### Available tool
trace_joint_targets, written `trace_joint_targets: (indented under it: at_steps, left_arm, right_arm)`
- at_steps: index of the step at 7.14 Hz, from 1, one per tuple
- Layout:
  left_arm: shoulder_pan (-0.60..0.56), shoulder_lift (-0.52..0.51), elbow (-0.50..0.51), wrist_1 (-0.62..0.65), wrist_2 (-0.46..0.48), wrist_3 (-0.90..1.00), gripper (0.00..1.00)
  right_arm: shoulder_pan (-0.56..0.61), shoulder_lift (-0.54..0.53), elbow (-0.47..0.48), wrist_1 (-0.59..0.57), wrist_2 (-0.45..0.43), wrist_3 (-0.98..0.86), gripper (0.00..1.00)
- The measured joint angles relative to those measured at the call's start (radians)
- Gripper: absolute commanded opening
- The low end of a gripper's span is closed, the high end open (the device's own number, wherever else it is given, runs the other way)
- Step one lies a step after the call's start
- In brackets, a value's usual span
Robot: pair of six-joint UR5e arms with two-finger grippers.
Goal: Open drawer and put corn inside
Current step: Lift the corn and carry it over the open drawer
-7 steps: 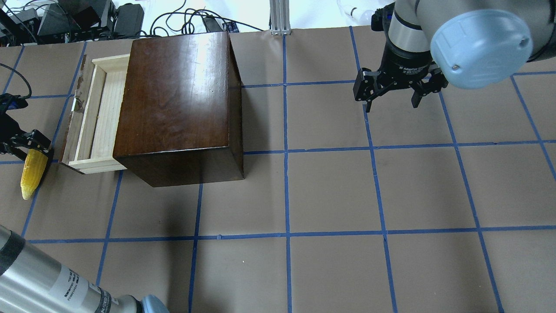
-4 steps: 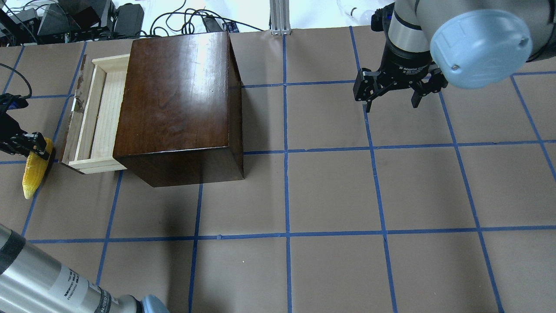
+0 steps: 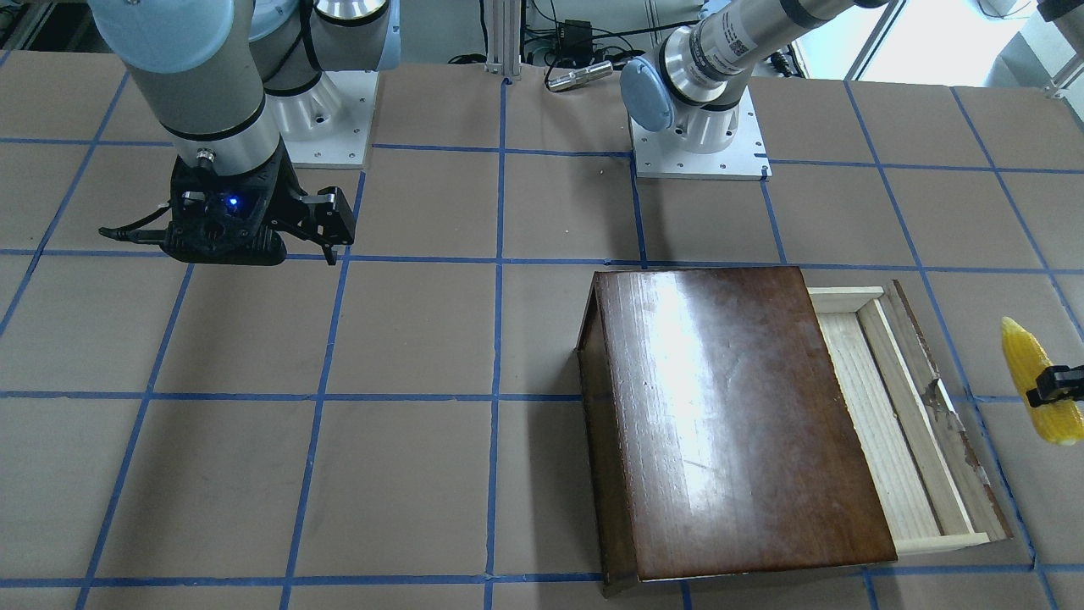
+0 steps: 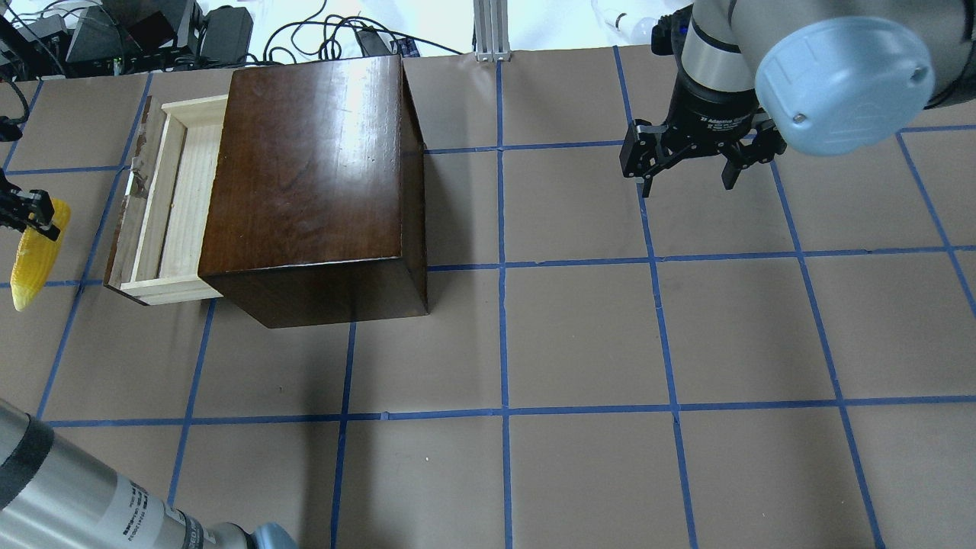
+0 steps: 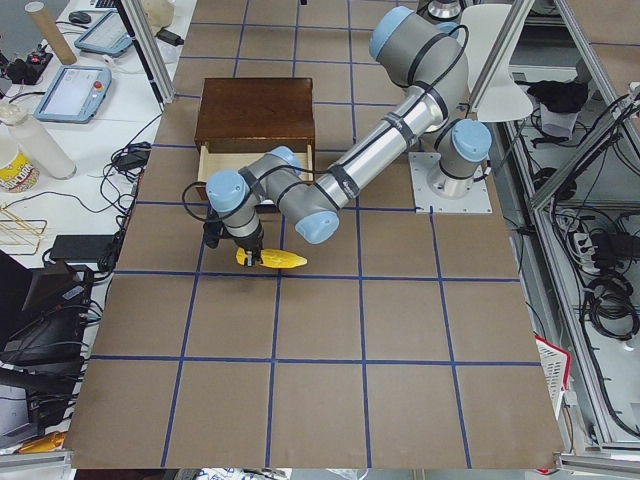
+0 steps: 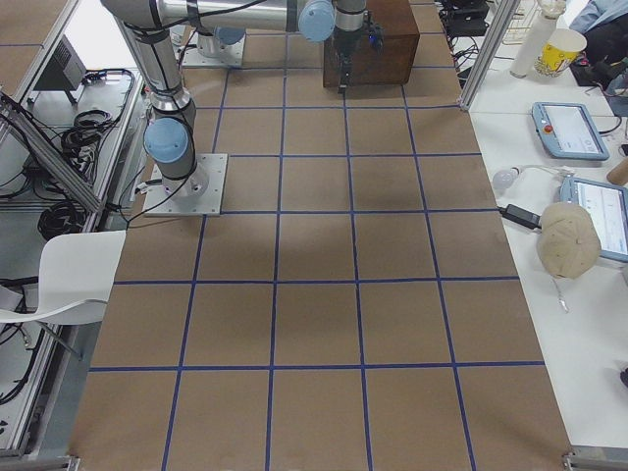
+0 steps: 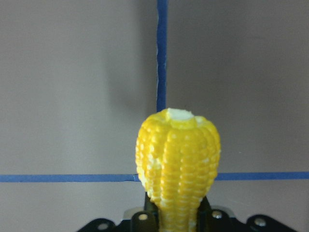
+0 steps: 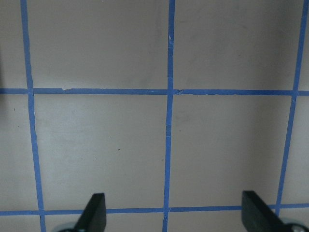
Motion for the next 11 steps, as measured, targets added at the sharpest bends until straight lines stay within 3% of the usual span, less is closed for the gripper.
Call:
trace_joint_targets:
  at_steps: [4,9,11]
  left_arm:
    - [-0.099,0.117,0.103,-0.193,-0.046,-0.049,0.00]
    - [-0.241,0.122,0.085,-0.225,-0.144,-0.383,0.00]
    - [-0.248,0.102,0.019,-0.192,-0.177,-0.414,0.00]
  right_arm:
    - [0.000,-0.001,0.000,0.000,0.001,0.000,1.00]
    - [0.000,0.000,0.000,0.000,0.003,0.000,1.00]
    - [0.000,0.000,0.000,0.000,0.002,0.000,1.00]
